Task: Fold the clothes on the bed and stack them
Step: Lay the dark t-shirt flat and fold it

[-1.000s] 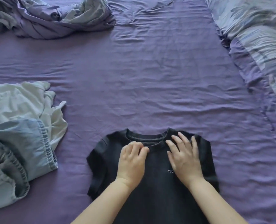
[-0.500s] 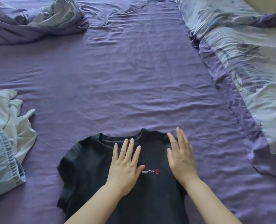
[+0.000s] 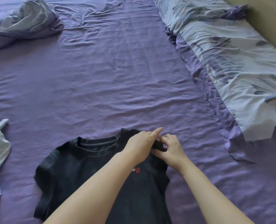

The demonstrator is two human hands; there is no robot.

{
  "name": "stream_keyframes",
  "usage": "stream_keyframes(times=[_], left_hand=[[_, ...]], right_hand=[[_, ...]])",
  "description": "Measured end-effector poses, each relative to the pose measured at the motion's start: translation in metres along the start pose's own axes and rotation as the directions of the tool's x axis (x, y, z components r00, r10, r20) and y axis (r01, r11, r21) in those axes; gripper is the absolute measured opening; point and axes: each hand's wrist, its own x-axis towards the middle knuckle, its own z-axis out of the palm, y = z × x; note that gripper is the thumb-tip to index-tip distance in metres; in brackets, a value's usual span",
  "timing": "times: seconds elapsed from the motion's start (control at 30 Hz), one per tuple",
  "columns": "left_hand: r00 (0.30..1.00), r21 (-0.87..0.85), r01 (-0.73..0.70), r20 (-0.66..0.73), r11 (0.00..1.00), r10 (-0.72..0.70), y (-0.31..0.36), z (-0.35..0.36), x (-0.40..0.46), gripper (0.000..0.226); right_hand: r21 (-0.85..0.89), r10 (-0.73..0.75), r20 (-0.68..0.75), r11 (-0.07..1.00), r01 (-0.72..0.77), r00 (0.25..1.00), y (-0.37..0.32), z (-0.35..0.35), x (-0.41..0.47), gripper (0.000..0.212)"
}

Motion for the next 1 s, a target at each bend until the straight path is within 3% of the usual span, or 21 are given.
stream_keyframes(times=[0.1,0.2,0.3,0.37,0.47,0.57,0.63,0.7,0.8,0.93,1.0], left_hand=[[1.000,-0.047,0.004,-0.011,0.999,-0.004,-0.007,-0.003,0.004,0.033],[0.989,-0.169,0.123,-0.061,0.978,-0.135,-0.009,-0.005,0.006,0.025],[0.978,-0.196,0.185,-0.059,0.963,-0.200,-0.002,-0.001,0.007,0.025],[0.971,-0.251,0.230,-0.009,0.940,-0.240,0.007,0.007,0.003,0.035],[0.957,-0.238,0.264,-0.059,0.935,-0.285,0.016,0.024,-0.011,0.049],[0.949,-0.204,0.182,-0.221,0.962,-0.226,0.021,0.040,-0.029,0.032],[0.964,-0.072,0.095,-0.241,0.993,-0.110,0.022,0.053,-0.039,0.021],[0.992,0.120,0.083,-0.103,0.989,-0.070,0.025,0.064,-0.050,0.027],[0.990,0.242,0.125,0.026,0.962,-0.135,0.024,0.078,-0.060,0.060],[0.986,0.257,0.080,0.121,0.963,-0.114,0.025,0.073,-0.062,0.085],[0.983,0.254,0.108,0.118,0.961,-0.142,0.025,0.067,-0.066,0.086]], right_hand=[[0.127,0.025,0.051,0.991,-0.031,0.998,-0.003,-0.010,-0.005,0.011],[0.206,0.135,0.096,0.967,-0.153,0.986,-0.002,-0.014,-0.010,0.019],[0.200,0.199,-0.081,0.963,-0.179,0.977,0.002,-0.012,-0.013,0.026],[0.169,0.255,-0.179,0.959,-0.226,0.950,0.006,-0.008,-0.019,0.034],[0.059,0.307,-0.149,0.952,-0.301,0.940,0.011,0.002,-0.036,0.055],[-0.091,0.300,-0.092,0.947,-0.308,0.950,0.009,0.011,-0.059,0.084],[-0.139,0.256,-0.087,0.954,-0.266,0.963,0.009,0.017,-0.072,0.091],[-0.125,0.192,-0.110,0.971,-0.205,0.975,0.012,0.024,-0.078,0.089],[-0.067,0.206,-0.162,0.973,-0.219,0.965,0.015,0.029,-0.077,0.082],[-0.304,0.100,-0.330,0.930,-0.206,0.939,0.023,0.031,-0.078,0.088],[-0.417,-0.015,-0.333,0.899,-0.133,0.943,0.025,0.032,-0.083,0.079]])
